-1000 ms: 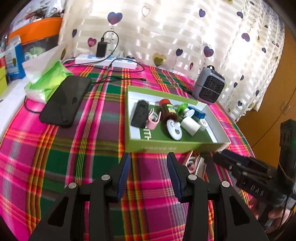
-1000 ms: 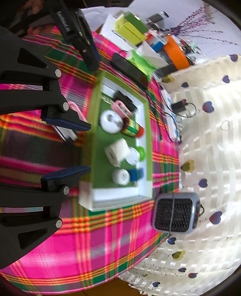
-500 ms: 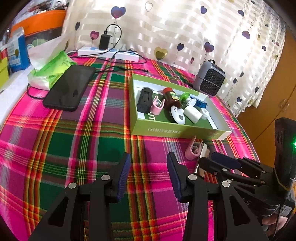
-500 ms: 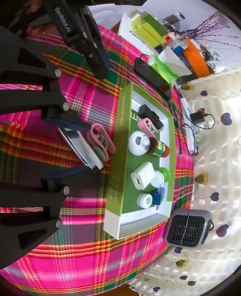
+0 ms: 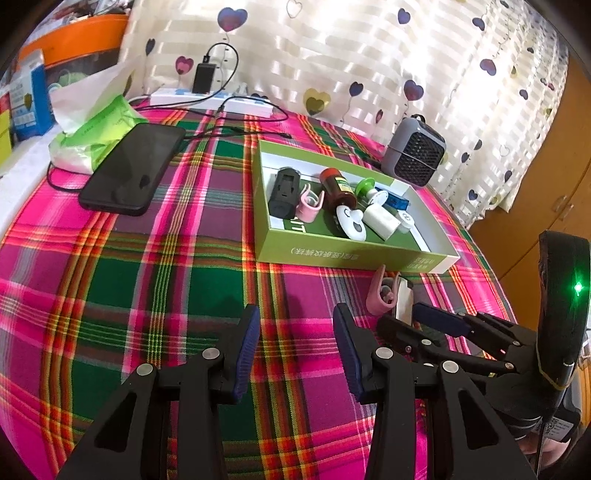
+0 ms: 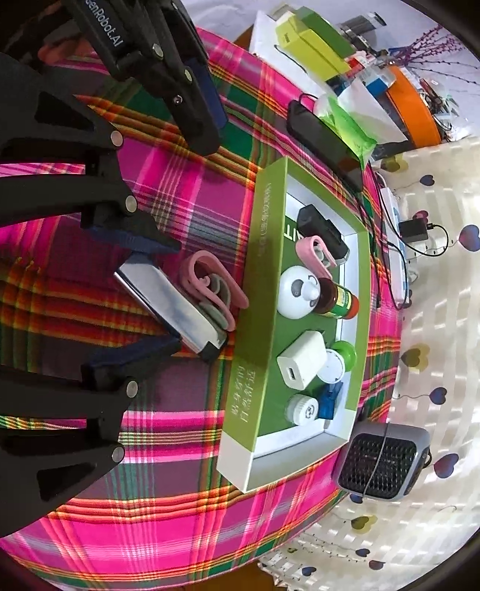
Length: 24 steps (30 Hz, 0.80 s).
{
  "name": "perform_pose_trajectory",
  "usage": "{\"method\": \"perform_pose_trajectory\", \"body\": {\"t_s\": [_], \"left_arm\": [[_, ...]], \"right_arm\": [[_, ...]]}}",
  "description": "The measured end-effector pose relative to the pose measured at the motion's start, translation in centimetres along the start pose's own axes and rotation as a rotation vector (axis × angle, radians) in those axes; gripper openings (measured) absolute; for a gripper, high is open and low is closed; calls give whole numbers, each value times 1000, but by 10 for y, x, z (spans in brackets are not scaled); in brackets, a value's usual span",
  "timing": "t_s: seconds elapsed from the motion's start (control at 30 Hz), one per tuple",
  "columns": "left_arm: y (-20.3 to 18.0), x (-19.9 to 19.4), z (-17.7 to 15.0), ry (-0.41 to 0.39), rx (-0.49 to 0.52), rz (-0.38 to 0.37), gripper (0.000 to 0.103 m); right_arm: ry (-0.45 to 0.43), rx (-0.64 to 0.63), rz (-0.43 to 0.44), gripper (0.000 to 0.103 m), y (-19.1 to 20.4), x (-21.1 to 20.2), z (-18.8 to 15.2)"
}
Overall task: Organize rigid objects
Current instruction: 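Grasp the silver bar device with the right gripper while the left grasps the pink clip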
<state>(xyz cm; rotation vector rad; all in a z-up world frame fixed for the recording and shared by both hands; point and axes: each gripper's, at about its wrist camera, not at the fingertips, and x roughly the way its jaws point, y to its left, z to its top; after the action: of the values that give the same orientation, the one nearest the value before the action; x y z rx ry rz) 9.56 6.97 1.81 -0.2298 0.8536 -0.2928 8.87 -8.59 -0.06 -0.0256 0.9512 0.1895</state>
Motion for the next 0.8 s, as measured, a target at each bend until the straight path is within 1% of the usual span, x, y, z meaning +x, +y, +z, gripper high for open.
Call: {"method": "perform_pose_trajectory", "body": {"t_s": [0.1, 0.3, 0.47, 0.73, 0.8], "left_arm": [[-2, 1, 0, 4, 6, -8, 40], [-9, 6, 1, 19, 23, -33, 40], [-21, 13, 3, 38, 57, -59, 40], [-39, 28, 6, 81, 112, -95, 40], [-43, 31, 7, 86, 120, -91, 40]], "right_arm": [[0, 10, -21, 47, -4, -1, -1], [-9, 60, -63, 47, -27, -7, -8], [-19, 90, -61, 47, -40, -10, -10], [-41, 46, -57, 47, -36, -3, -2], [-44, 40, -50, 47, -37, -3, -3]]}}
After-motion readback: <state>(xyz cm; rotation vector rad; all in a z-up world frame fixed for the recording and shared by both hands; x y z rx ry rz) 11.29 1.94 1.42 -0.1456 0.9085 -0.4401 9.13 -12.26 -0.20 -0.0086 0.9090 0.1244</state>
